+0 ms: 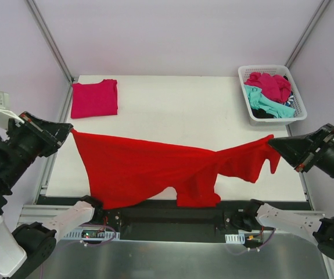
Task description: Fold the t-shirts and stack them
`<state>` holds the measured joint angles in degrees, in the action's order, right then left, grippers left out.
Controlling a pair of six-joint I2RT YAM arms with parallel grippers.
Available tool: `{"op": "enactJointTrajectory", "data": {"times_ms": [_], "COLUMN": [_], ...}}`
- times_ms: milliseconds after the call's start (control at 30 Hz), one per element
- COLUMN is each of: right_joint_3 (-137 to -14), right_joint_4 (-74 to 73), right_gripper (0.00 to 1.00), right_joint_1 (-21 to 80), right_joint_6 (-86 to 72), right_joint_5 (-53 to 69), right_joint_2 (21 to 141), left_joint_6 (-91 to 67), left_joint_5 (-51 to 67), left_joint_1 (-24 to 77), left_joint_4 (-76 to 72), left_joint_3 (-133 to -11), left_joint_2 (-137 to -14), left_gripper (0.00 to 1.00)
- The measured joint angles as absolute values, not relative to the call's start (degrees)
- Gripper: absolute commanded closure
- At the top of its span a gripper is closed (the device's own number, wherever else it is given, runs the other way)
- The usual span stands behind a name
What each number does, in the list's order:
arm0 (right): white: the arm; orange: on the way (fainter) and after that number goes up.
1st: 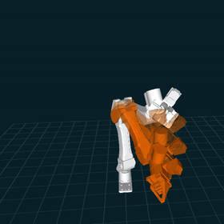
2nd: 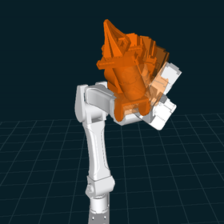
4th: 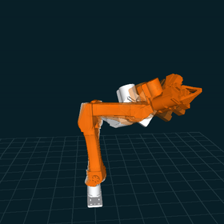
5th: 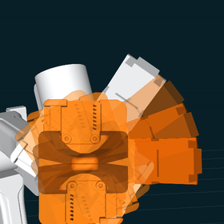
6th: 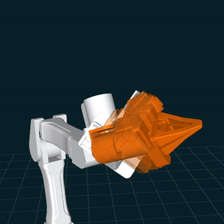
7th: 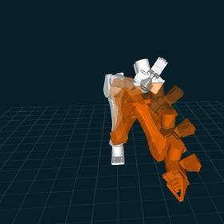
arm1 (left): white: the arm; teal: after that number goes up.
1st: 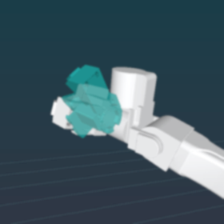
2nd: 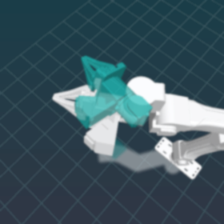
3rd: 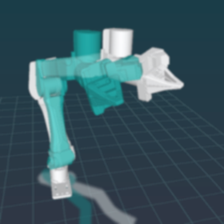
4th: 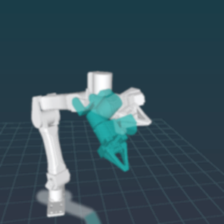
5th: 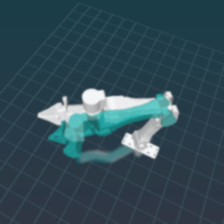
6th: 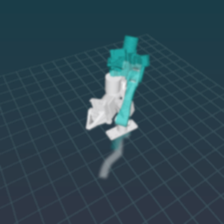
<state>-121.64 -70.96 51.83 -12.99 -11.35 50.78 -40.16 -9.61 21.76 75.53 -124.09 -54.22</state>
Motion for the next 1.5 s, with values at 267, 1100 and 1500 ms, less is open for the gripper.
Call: {"op": "enactJointTrajectory", "data": {"times_ms": [267, 1100, 1500], "right_joint_3": [-102.2, -84.3, -117.7], "right_joint_4": [-70.1, -46.0, -47.1], "right_gripper": [0.99, 0.99, 0.99], "right_joint_1": [51.8, 12.9, 12.5], "right_joint_6": [-13.8, 0.1, 1.0], "right_joint_5": [-15.2, 1.5, 4.4], "right_joint_2": [48.0, 85.4, 121.5], "left_joint_6": [-39.9, -30.1, -27.5], "left_joint_5": [-11.6, -20.0, -17.5], "left_joint_1": [21.8, 17.1, 9.2], "left_joint_4": [73.5, 43.0, 36.3], "left_joint_3": [-110.2, -86.3, -92.7], "left_joint_2": [-52.3, -76.1, -97.8], "left_gripper": [1.0, 1.0, 1.0]}}
